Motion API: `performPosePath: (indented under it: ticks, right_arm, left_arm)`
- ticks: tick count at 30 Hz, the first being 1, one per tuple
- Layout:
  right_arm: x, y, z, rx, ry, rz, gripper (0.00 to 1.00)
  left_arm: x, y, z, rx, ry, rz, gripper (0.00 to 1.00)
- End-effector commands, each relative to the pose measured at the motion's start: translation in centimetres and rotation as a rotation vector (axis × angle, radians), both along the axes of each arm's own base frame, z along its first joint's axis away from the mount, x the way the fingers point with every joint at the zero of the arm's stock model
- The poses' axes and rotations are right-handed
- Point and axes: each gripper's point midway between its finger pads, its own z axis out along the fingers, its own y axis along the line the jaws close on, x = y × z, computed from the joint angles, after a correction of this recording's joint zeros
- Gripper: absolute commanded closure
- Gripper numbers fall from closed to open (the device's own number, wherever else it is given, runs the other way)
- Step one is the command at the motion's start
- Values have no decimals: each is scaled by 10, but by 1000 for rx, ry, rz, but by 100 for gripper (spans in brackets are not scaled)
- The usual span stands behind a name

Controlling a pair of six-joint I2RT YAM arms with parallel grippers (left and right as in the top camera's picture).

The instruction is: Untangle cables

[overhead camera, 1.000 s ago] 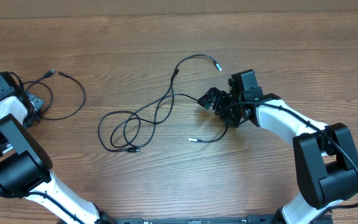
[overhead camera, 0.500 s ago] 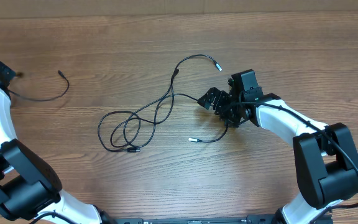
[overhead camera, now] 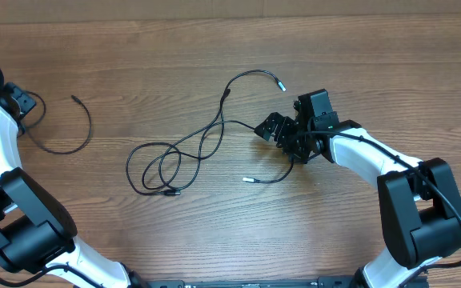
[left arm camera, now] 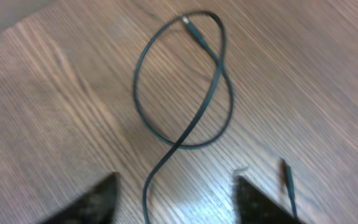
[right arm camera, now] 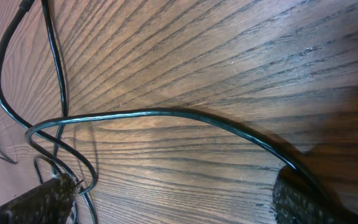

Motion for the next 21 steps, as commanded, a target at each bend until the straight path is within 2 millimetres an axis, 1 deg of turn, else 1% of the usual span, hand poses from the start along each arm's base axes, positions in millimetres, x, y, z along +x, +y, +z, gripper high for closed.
performPosePath:
  ticks: [1, 3, 7, 12, 14, 16, 21]
  right_arm:
    - [0, -9, -8, -46, 5, -17, 0]
    - [0, -9, -8, -46, 5, -17, 0]
    - [0, -9, -8, -46, 5, -17, 0]
    - [0, -9, -8, -45, 5, -17, 0]
    - [0, -9, -8, -45, 4, -18, 0]
    - [1, -8, -8, -44, 3, -18, 0]
    - [1, -8, -8, -44, 3, -18, 0]
  left_arm:
    - [10, -17, -5, -80, -34, -75, 19]
    - [12, -27, -8, -127, -41, -109, 14]
    - [18, -55, -11, -256, -76, -195, 13]
    - [22, -89, -12, -402, -108, -287, 28]
    - [21, -105, -14, -461, -100, -318, 32]
    - [21, -125, -17, -515, -87, -352, 31]
    - [13, -173, -32, -590, 11, -413, 24]
